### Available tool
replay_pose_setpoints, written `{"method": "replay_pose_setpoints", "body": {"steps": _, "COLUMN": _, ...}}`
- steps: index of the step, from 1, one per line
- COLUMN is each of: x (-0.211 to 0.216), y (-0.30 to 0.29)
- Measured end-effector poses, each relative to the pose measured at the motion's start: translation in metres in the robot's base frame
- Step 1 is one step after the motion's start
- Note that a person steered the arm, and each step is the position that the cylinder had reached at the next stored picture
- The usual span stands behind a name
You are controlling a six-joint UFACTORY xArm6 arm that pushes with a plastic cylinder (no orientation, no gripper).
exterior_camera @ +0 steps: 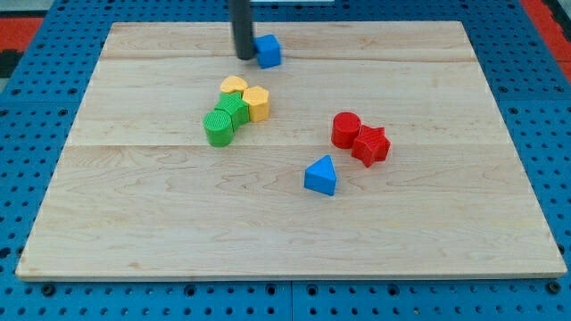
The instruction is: Separate red star from the red circle
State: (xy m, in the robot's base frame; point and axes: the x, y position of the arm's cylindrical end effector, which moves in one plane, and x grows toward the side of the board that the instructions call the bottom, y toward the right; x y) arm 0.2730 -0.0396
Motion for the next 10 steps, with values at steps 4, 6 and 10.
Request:
{"method": "replay_pose_setpoints", "body": {"steps": 4, "x": 0.072, "y": 0.228}}
{"method": "replay_pose_setpoints", "body": {"steps": 6, "x": 0.198, "y": 0.248}}
{"method": "replay_pose_setpoints", "body": {"steps": 10, "x": 0.140, "y": 0.101}}
